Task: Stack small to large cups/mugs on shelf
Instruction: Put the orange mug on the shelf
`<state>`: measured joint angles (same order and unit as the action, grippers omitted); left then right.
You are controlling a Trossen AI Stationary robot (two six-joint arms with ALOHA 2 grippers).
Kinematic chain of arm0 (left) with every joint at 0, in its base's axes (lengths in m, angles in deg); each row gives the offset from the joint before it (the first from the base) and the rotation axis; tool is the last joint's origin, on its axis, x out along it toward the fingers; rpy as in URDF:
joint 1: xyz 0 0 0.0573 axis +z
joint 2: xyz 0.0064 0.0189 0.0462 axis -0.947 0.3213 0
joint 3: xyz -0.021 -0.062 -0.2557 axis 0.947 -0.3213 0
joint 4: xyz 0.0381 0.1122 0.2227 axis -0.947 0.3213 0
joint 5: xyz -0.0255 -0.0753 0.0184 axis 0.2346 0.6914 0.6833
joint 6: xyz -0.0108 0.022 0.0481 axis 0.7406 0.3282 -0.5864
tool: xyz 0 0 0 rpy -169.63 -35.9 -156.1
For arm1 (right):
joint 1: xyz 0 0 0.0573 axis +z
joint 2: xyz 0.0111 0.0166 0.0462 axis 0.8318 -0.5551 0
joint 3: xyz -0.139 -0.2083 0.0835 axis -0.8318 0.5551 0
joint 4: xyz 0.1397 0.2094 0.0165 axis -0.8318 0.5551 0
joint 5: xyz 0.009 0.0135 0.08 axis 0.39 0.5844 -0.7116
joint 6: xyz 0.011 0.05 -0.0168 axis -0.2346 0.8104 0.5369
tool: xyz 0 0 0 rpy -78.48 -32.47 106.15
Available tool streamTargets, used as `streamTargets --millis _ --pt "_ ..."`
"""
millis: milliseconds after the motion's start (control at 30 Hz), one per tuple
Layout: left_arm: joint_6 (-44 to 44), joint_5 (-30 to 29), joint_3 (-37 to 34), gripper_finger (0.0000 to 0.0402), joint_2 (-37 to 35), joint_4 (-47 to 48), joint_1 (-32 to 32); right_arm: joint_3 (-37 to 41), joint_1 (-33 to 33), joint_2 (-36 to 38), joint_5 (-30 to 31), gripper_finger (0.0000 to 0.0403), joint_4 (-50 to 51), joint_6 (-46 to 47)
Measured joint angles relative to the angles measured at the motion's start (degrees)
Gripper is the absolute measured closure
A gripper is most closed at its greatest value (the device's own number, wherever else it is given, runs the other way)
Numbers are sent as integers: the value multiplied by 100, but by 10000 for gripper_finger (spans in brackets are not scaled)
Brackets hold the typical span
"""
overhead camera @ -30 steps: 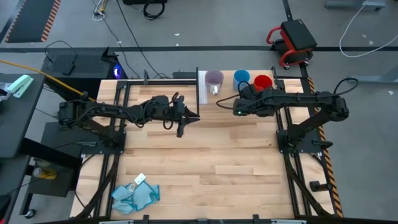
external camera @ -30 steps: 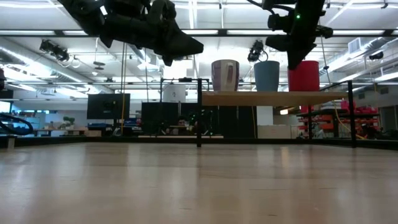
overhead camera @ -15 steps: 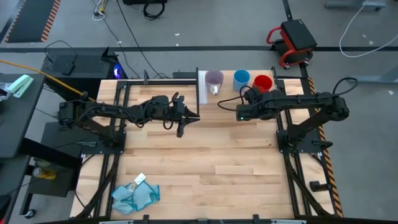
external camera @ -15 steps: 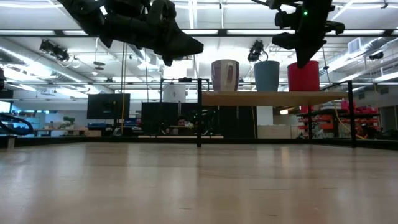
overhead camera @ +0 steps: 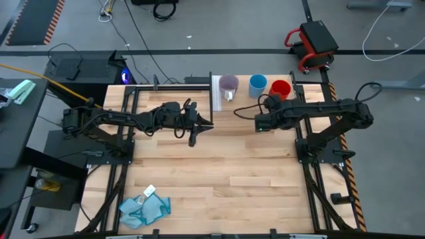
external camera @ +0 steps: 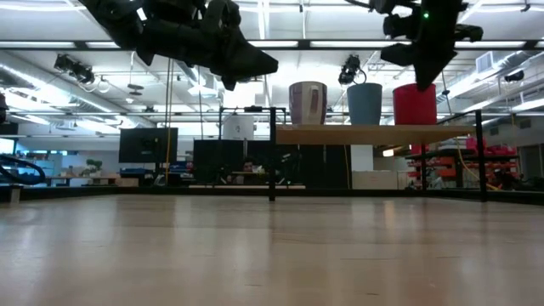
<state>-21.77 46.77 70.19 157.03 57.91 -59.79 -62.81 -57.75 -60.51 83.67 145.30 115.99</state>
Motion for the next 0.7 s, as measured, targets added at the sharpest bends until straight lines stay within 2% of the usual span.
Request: streamTargets --millis 267,700 --pt "-85 0 -1 326 -1 46 -2 -31 -37 220 -72 400 -55 95" --pt "-99 15 -1 333 -1 121 -2 -31 -837 222 -71 400 -62 -66"
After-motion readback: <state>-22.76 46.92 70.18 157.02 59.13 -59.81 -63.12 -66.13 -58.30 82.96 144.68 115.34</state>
